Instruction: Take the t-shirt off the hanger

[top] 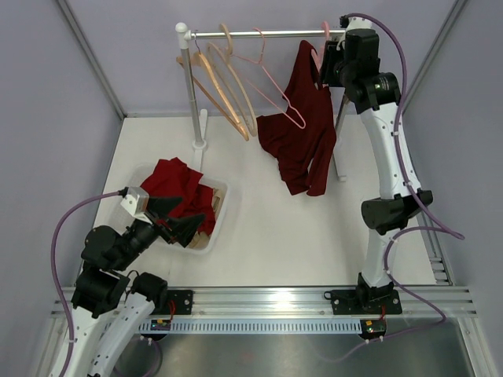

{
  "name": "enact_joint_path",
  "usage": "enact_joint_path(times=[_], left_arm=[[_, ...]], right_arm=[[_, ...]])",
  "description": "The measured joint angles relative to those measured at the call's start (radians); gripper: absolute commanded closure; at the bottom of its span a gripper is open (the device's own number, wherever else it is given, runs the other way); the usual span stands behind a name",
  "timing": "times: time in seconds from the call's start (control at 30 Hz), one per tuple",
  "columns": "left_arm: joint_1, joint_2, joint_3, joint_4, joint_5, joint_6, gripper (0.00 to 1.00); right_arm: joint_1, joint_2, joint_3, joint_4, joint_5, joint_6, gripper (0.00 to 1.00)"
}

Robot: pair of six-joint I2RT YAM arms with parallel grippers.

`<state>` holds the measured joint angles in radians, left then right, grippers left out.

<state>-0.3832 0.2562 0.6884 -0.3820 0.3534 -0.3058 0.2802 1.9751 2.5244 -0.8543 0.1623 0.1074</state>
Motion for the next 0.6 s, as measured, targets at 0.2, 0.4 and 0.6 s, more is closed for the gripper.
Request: enact_joint_path(times=[0.2,0.4,0.6], left_arm=[[-0.009,0.000,0.000,0.011,0.003,0.008,0.01],[-0.011,0.002,0.000,0.012,0.003,0.016,0.01],[-0.011,0.004,0.000,0.014,0.003,0.022,0.01]], right_arm=[[-0.013,0.074,0.019,-0.048,-0.039,-0.006,0.57],[-0.015,0.093,0.020,-0.040,-0.058,-0.012,0.70],[-0.015,0.105,0.021,-0.021,-0.061,-0.016,0.89]])
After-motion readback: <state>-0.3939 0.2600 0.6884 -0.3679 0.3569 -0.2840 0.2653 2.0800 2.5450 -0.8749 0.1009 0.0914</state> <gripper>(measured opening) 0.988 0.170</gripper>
